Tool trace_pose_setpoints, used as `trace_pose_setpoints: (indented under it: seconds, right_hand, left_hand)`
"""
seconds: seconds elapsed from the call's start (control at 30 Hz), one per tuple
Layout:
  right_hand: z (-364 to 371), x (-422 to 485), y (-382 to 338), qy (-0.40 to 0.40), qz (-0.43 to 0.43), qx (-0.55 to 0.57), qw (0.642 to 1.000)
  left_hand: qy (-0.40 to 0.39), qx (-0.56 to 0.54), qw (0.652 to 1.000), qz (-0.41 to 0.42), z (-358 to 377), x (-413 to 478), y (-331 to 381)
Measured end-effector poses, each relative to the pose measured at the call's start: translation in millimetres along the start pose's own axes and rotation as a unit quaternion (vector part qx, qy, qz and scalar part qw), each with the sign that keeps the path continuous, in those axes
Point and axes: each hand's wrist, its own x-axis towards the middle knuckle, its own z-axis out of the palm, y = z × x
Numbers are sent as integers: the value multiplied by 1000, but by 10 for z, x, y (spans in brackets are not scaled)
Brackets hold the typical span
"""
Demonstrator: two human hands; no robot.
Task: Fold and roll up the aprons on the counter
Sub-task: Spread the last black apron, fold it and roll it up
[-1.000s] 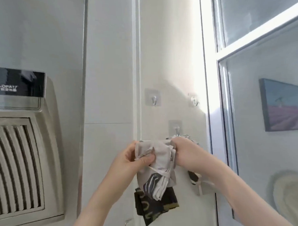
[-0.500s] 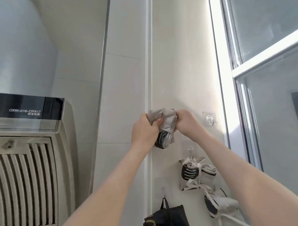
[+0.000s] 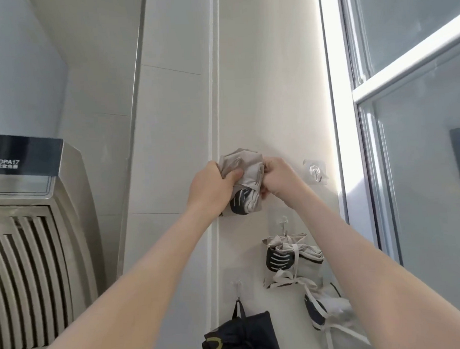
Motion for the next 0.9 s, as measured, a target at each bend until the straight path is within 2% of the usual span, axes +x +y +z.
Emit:
trace_pose_setpoints:
  seconds: [0.13, 0.23, 0.33, 0.43, 0.57, 0.73, 0.8, 0.9]
  right_hand:
    - [126, -191, 67, 60, -15, -21, 998]
    - [296, -483, 77, 177, -22, -42, 983]
    - [550, -788, 23, 311, -115, -176, 927]
    - [798, -1040, -24, 329, -192, -241, 893]
    - [1108, -1350, -57, 289, -239, -226, 899]
    - [1965, -1863, -62, 123, -272, -143, 944]
    - [2431, -2131, -64, 66, -245, -95, 963]
    - [3177, -2635, -55, -134, -134, -61, 980]
  left_hand:
    - [26, -10, 998, -49, 75, -193, -95]
    - [30, -33, 995, -84, 122, -395, -122]
    - [22, -65, 993, -93, 130, -529, -119]
    - [21, -96, 991, -91, 39, -722, -132]
    - [24, -42, 997, -66, -159, -1103, -379]
    - [-8, 36, 994, -105, -575, -1808, -1120]
    - [-33, 88, 983, -160, -803, -2083, -1553]
    - [-156, 201, 938, -236, -1203, -2588, -2329]
